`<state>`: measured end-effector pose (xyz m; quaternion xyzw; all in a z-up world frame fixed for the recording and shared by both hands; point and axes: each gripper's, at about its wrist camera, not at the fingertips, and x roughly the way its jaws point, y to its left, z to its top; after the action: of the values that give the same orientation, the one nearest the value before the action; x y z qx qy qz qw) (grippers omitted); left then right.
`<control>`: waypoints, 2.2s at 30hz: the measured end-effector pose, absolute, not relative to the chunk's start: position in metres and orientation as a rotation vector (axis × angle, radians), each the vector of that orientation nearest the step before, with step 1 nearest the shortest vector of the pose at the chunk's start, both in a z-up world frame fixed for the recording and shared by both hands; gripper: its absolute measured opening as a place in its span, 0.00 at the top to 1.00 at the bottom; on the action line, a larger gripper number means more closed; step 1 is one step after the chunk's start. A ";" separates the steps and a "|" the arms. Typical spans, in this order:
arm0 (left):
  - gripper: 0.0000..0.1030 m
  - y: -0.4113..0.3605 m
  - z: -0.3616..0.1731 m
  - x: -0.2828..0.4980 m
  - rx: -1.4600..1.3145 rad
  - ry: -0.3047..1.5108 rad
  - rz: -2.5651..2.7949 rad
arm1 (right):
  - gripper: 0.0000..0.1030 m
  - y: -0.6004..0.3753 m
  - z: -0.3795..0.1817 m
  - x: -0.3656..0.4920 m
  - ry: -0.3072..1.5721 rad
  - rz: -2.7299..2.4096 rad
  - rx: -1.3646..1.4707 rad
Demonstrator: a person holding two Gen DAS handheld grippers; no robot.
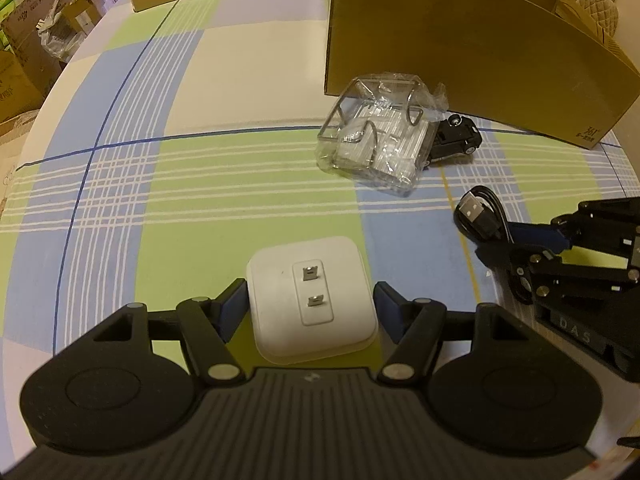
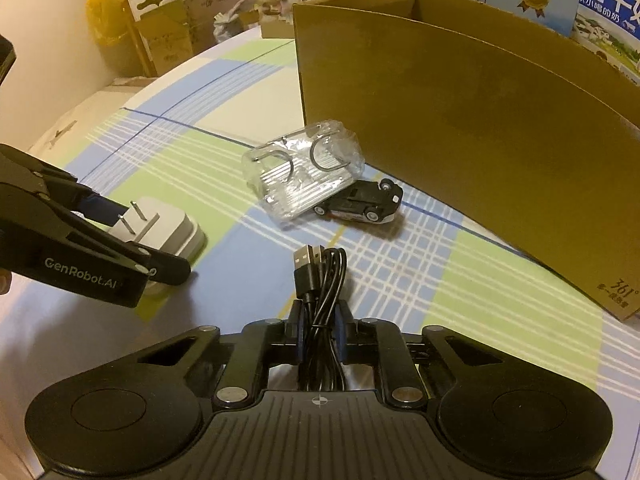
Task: Organize objects
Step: 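Lift the plug adapter and USB cable with both grippers toward the cardboard box, then carry the plug adapter and USB cable with both grippers over the box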
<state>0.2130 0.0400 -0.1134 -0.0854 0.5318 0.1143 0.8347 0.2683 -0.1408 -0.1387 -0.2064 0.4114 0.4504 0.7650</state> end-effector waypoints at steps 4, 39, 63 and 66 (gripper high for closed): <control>0.37 0.040 -0.114 0.213 -0.180 1.128 0.241 | 0.89 -0.144 -0.138 0.266 0.907 0.980 -0.433; 0.37 0.012 -0.042 0.217 -0.139 1.002 0.103 | 0.89 -0.195 -0.071 0.281 0.986 0.928 -0.033; 0.37 0.006 0.029 0.334 -0.036 0.815 0.057 | 0.89 -0.205 0.008 0.392 0.786 0.814 0.097; 0.37 0.009 0.027 0.352 -0.031 0.818 0.060 | 0.89 -0.212 0.009 0.413 0.782 0.758 0.099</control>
<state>0.3520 0.0092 0.0269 -0.0149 0.3975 0.0292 0.9170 0.4128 -0.2121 0.0085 0.0472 0.3718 0.3602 0.8543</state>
